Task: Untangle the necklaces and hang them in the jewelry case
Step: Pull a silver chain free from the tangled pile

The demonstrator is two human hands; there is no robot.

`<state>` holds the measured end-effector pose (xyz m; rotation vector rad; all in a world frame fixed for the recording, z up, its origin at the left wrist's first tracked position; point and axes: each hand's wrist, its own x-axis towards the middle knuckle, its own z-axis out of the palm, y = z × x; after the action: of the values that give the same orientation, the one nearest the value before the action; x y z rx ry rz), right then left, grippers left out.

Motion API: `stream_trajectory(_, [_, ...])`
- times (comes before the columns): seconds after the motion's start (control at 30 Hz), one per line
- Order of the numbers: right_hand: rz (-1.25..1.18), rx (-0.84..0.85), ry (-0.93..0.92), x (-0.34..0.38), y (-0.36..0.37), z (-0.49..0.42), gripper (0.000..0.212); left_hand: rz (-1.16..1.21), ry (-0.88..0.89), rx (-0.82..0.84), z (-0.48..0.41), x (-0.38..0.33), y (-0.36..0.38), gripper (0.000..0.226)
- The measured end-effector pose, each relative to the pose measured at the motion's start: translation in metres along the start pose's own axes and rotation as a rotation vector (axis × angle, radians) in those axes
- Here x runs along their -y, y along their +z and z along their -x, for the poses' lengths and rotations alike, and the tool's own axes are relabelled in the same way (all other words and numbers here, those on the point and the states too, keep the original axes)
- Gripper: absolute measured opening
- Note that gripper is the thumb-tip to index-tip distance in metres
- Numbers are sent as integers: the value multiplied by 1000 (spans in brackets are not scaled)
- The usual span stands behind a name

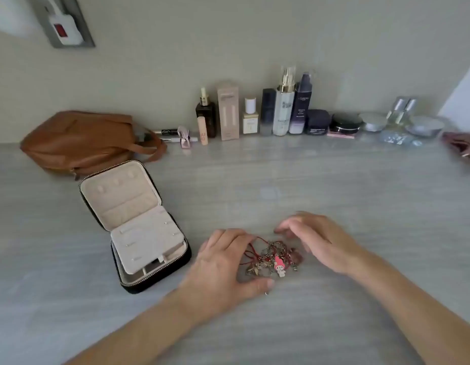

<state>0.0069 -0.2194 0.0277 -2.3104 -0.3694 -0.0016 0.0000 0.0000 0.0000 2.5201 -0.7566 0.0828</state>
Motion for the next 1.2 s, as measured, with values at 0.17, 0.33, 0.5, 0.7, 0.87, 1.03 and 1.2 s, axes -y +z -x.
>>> stream_trajectory(0.17, [-92,-110,-131,-3,14,12,60,-79,72,-32,0,1,1,87])
stream_trajectory(0.33, [-41,-196,-72,1,14,12,52,-57,75,-23,5,0,-2,86])
stream_trajectory(0.5, [132,-128,-110,5,17,19,13,-34,78,-51,11,-1,-2,73])
stream_trajectory(0.7, [211,-50,-120,1,23,16,28,39,93,-85,13,3,-1,54])
stream_trajectory(0.87, [193,-75,-146,-2,23,16,22,62,120,-69,13,7,2,55])
stream_trajectory(1.03, [217,-52,-127,1,14,18,24,63,131,-74,14,7,1,54])
stream_trajectory(1.2, [152,0,-115,-1,9,16,19,75,117,-90,15,4,0,53])
